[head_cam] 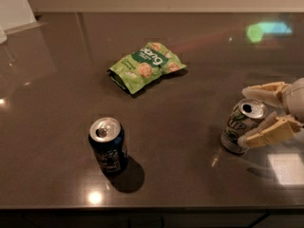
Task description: Move 7up can near pepsi can
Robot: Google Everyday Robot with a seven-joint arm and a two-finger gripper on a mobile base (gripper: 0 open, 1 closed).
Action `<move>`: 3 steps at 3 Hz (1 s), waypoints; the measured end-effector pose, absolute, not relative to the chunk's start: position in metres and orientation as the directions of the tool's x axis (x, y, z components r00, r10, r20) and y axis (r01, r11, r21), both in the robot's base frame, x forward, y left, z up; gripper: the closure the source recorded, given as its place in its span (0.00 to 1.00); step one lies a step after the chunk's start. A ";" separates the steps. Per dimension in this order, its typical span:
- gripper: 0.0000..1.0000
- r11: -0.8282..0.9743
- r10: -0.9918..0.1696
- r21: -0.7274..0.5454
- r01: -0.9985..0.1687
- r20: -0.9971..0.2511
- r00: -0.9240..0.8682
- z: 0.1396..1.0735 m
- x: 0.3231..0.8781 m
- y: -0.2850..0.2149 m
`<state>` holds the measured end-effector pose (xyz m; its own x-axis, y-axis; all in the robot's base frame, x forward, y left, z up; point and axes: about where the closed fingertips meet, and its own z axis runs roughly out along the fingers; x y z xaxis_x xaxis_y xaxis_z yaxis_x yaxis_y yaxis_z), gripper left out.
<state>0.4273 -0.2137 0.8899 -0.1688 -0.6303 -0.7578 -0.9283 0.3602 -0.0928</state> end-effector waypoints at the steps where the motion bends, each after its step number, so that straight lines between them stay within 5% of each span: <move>1: 0.50 0.361 -0.601 -0.083 -0.929 -0.782 -0.165 0.896 0.426 -0.211; 3: 0.97 0.247 -0.544 -0.046 -0.968 -0.833 -0.099 0.919 0.418 -0.158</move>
Offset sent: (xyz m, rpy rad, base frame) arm -0.0143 0.0429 0.0389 0.1653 0.0062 0.1087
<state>0.4181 -0.1584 0.9190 -0.0995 -0.5436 -0.8335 -0.9679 0.2471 -0.0457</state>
